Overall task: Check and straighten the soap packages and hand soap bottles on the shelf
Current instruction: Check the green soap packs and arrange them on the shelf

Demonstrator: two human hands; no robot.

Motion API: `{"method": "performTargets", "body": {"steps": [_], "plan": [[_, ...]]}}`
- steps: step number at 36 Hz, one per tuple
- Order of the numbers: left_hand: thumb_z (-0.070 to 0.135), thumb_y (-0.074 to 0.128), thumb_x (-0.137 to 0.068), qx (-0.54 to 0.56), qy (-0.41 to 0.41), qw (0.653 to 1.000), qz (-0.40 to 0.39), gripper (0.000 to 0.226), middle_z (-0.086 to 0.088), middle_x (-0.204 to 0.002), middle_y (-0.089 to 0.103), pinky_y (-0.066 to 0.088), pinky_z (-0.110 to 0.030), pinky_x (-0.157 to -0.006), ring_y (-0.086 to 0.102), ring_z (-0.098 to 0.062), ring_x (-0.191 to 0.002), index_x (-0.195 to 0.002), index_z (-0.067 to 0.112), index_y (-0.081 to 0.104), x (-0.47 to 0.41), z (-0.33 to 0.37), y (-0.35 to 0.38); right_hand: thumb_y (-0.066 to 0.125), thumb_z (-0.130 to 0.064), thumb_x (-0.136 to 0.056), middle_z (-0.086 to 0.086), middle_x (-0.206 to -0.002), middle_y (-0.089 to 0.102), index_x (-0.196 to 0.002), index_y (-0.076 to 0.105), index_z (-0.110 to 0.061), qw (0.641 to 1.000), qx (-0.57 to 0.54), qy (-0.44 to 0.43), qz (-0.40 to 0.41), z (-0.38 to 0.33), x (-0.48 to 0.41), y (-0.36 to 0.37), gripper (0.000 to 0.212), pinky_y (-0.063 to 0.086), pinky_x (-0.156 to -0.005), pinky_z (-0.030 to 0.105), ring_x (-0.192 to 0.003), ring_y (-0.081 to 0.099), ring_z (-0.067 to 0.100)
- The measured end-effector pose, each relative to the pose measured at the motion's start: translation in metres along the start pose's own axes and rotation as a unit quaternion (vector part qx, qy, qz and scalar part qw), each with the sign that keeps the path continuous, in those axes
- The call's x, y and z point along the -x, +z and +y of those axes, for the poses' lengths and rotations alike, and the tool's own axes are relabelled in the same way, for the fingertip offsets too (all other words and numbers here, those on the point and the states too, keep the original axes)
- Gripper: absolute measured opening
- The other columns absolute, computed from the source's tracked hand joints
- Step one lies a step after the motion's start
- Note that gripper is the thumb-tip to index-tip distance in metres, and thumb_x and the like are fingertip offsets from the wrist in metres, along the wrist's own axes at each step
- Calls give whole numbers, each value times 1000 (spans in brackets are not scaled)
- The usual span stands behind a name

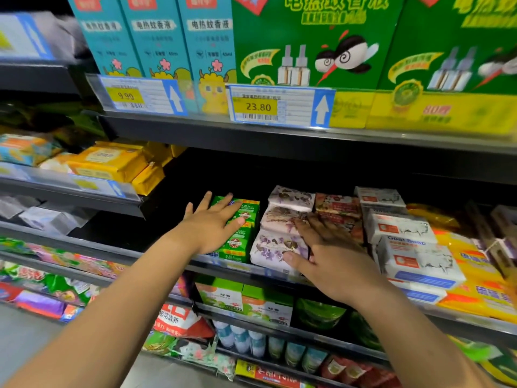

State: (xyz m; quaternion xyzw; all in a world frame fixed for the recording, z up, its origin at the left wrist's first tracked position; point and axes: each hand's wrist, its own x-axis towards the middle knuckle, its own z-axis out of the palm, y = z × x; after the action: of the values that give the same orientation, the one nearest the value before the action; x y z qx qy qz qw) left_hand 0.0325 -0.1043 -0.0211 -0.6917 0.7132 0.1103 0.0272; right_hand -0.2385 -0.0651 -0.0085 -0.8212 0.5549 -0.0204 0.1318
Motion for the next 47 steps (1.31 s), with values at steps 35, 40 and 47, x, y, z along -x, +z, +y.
{"method": "performTargets", "body": {"steps": [35, 40, 47], "plan": [[61, 44, -95, 84, 275, 956, 51, 55, 11, -153, 35, 33, -27, -110, 34, -16, -141, -144, 36, 43, 13, 398, -17, 56, -18, -93, 6, -103, 67, -109, 69, -13, 961, -73, 220, 151, 265, 177, -129, 21, 48, -74, 31, -98, 64, 29], [58, 42, -98, 86, 281, 955, 31, 62, 10, -164, 14, 11, -24, -120, 11, -13, -150, -153, 31, 31, 4, 467, 9, 59, -12, -88, 14, -101, 69, -101, 72, -17, 957, -29, 241, 157, 341, 198, -110, 19, 44, -74, 37, -97, 63, 37], [68, 30, -95, 42, 262, 964, 25, 66, 10, -166, 1, 9, -44, -122, -4, -19, -152, -152, 36, 25, -11, 503, 29, 58, -19, -95, 3, -114, 59, -118, 67, -19, 966, -6, 233, 113, 384, 200, -89, 25, 40, -82, 22, -108, 54, 20]]}}
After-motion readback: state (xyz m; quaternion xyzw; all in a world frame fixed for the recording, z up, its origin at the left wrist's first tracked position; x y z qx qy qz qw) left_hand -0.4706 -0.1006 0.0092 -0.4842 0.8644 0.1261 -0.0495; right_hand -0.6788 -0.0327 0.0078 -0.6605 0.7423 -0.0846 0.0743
